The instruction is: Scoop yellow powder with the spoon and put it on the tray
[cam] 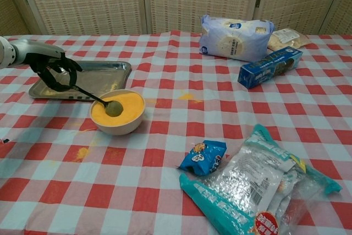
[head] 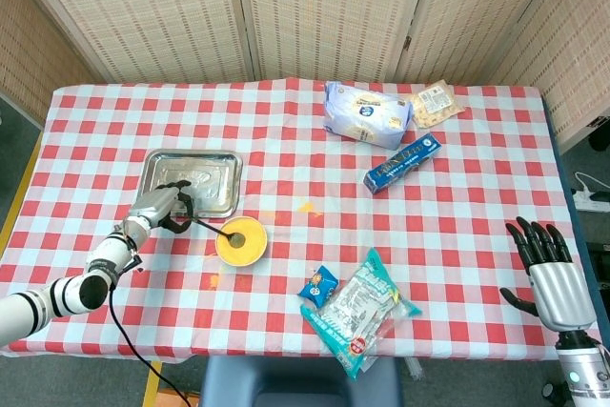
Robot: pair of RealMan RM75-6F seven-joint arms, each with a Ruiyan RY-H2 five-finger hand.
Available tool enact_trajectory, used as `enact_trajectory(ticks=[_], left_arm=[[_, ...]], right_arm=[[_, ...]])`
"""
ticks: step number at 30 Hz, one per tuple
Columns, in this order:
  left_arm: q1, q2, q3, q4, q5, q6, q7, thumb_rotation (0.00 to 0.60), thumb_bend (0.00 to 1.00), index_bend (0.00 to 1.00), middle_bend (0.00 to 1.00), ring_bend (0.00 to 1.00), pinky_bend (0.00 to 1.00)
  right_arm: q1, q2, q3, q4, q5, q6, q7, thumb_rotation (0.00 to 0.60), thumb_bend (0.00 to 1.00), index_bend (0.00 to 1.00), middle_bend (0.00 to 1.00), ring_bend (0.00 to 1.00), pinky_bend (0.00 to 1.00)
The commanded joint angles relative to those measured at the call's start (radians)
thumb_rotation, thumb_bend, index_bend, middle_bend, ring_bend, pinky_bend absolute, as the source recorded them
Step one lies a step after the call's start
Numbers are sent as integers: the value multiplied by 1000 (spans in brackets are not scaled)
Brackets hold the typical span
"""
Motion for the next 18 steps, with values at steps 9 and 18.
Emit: enact_trajectory(ticks=[9,18], left_arm=[[-6,-5,10,1,10,6,-17,600,427,556,29,0,14],[-5,2,7,-14,26,14,-35,600,426,548,29,0,14]], right_arm=[[0,0,-1,0,0,-1,-1,600,51,0,0,0,0],[0,0,-1,0,-1,0,-2,600,50,0,0,0,0]])
